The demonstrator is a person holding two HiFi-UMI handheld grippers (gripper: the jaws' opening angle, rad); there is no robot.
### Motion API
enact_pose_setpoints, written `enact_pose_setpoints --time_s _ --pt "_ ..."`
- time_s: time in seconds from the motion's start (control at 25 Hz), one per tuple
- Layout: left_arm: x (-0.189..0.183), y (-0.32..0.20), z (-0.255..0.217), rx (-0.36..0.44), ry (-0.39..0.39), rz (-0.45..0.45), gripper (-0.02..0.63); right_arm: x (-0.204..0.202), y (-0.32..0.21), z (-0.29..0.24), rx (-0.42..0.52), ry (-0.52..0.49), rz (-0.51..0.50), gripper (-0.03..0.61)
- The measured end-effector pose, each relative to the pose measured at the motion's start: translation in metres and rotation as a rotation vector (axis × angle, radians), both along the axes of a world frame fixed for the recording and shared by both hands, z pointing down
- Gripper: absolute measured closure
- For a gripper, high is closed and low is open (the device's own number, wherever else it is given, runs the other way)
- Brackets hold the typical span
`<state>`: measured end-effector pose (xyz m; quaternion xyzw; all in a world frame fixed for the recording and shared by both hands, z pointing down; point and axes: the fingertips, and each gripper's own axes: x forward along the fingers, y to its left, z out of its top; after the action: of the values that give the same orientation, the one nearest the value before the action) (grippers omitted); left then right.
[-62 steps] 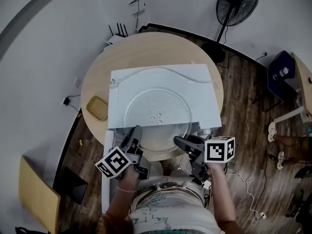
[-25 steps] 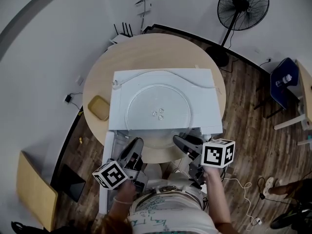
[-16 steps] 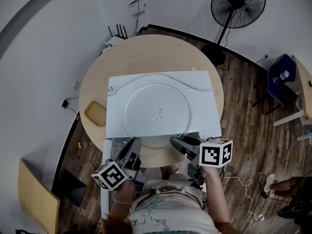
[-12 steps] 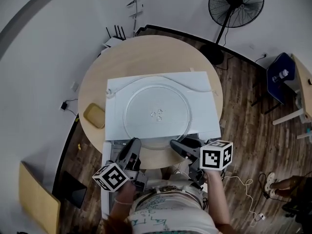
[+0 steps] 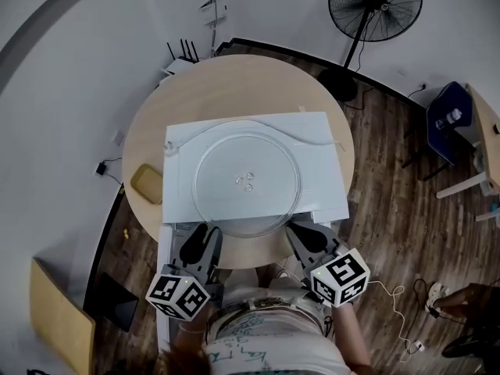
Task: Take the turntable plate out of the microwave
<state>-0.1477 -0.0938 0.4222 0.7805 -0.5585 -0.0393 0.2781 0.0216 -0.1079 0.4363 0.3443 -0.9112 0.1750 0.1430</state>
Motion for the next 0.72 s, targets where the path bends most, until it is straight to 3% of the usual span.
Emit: enact_pose_setpoints --time_s 0.12,0.2,0.4,0.72 --pt "0.013 0.014 0.003 0.010 -0.125 0.059 0.528 -0.001 0.001 0.000 0.007 -0.048 0.020 0.583" --pt "0.023 0.020 0.009 0.004 -0.165 0.090 0.553 -0.002 0.002 0.005 -0.003 -0.057 0.019 0.584" --pt "0.048 0.021 0.019 -0.006 -0.165 0.158 0.571 -0.012 0.005 0.009 0.017 -0.050 -0.009 0.586" --pt "0.053 0.002 0.021 -0.011 -0.115 0.174 0.571 -0.016 -0.013 0.011 -0.013 -0.096 0.039 0.586"
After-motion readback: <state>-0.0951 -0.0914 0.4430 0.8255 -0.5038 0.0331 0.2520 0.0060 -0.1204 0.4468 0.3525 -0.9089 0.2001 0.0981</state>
